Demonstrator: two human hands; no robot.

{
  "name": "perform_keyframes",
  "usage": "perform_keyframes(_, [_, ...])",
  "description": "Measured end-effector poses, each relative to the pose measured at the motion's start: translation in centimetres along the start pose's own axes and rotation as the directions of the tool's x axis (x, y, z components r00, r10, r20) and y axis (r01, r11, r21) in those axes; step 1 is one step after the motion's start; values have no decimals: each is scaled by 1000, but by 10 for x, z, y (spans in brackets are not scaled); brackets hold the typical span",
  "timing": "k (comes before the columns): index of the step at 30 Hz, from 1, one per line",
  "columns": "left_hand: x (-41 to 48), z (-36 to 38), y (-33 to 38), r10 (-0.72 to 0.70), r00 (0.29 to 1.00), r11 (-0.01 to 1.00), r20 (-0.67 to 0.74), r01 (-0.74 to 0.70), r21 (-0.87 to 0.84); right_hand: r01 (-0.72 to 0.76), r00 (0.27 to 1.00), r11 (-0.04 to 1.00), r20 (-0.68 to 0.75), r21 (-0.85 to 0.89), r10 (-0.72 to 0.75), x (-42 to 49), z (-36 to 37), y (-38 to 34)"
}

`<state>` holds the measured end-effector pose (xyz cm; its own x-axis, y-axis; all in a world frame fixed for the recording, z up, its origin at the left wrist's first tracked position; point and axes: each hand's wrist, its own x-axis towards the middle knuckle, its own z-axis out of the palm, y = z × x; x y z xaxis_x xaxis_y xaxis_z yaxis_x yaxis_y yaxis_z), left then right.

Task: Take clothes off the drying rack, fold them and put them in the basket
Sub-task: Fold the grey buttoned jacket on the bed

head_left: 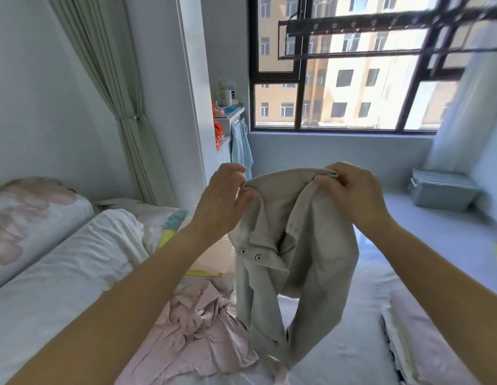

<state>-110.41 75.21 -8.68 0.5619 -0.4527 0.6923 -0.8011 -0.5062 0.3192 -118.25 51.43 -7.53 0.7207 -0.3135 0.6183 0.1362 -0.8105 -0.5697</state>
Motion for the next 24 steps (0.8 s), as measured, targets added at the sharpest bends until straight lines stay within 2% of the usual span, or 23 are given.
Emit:
perform_keyframes(2, [7, 7, 13, -11, 998, 982, 65, 23, -188, -1, 1000, 1000, -31, 7, 1, 3, -8, 2])
perform_keyframes(3, [9, 11, 18, -36, 994, 972, 99, 58, -228, 1, 999, 1000, -34, 8, 0, 4, -12, 3])
perform_keyframes(5, [12, 18, 26, -48, 992, 972, 120, 74, -221, 11, 1000, 1000, -27, 11, -11, 2, -21, 7])
perform_keyframes(8, [11, 26, 34, -4, 997, 988, 75, 15, -151, 37, 998, 999, -55, -11, -38, -5, -32, 13])
perform_keyframes(11, [12, 27, 45, -21, 1000, 980, 8, 22, -197, 74, 981, 992, -170, -105, -91, -14, -45, 15])
perform_keyframes(14, [14, 20, 56, -39, 999, 961, -6, 36, -276, 87, 985, 994, -146, -60, -95, -29, -57, 12])
perform_keyframes(16, [13, 12, 62, 88, 996, 960, 25, -78, -269, 89, 989, 996, -119, -24, -91, -41, -66, 7])
perform_keyframes(19, [8, -1, 71, 369, 928, 901, 46, -345, -264, 171, 984, 985, -56, 35, -169, -61, -83, -4])
perform_keyframes(22, [-5, -19, 84, 405, 914, 868, 1, -384, -315, 340, 940, 939, 9, 46, -341, -80, -108, -21])
perform_keyframes(24, [-17, -38, 102, 403, 914, 856, -37, -391, -340, 398, 916, 914, 12, 81, -400, -92, -126, -34])
